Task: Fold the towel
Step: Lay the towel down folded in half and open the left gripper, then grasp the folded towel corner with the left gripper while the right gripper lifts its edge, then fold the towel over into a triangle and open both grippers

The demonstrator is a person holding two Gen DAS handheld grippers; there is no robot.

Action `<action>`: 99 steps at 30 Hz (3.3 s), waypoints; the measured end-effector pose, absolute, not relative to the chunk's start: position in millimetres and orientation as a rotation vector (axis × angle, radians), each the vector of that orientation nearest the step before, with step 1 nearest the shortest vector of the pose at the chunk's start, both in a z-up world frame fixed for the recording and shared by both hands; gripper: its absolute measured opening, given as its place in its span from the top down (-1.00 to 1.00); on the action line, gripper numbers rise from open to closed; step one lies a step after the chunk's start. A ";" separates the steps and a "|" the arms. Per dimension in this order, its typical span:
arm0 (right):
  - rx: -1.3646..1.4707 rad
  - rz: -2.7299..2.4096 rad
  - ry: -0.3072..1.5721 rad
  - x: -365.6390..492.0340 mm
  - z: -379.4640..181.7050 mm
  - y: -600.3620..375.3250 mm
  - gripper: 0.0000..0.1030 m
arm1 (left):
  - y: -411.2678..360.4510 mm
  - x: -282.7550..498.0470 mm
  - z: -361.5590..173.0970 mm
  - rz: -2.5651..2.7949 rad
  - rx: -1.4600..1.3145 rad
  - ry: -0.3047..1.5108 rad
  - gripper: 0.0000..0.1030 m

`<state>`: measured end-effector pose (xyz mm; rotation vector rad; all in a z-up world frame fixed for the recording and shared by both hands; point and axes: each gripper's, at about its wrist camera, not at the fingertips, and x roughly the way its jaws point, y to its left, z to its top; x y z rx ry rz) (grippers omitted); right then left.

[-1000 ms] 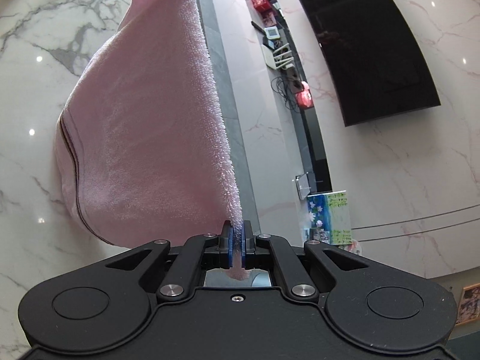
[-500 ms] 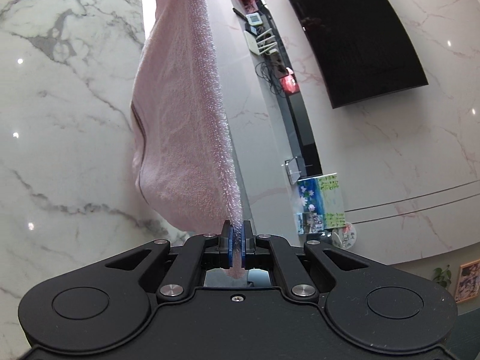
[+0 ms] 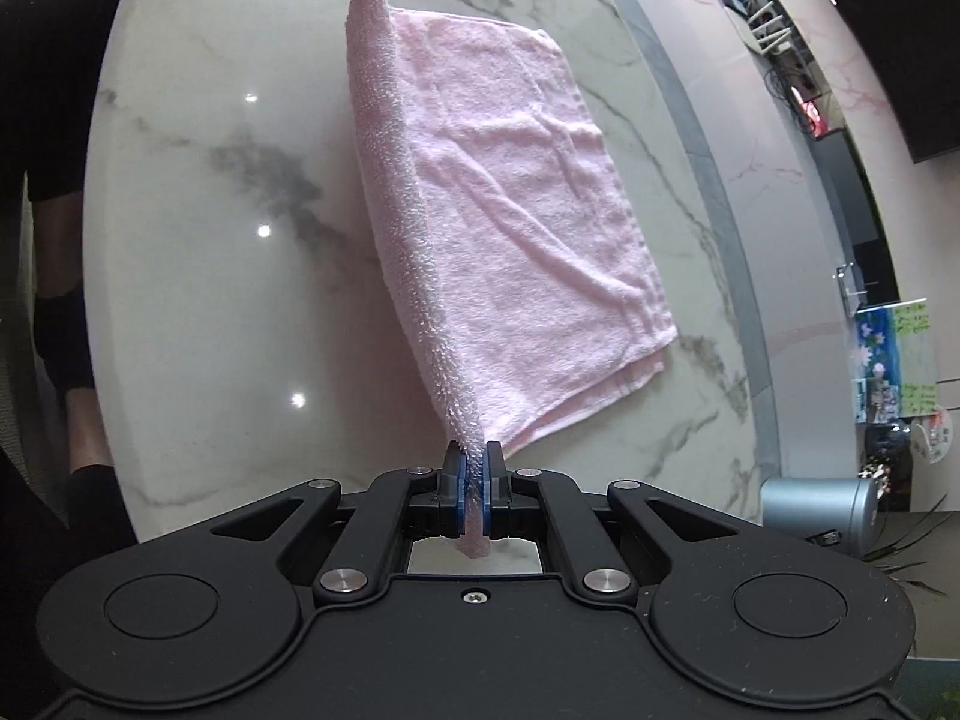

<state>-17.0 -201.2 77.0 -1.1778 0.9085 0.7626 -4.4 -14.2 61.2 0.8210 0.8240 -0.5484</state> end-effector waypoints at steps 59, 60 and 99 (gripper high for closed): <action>-1.387 0.904 0.858 106.9 112.6 -51.4 0.95 | 46.4 -12.1 -6.3 -0.676 0.628 1.253 0.88; -1.406 0.923 0.841 113.3 113.1 -36.0 0.95 | 46.0 -11.5 -6.7 -0.684 0.635 1.256 0.88; -1.270 0.895 0.866 211.8 31.7 64.8 0.19 | 51.9 -13.6 -2.5 -0.676 0.577 1.261 0.88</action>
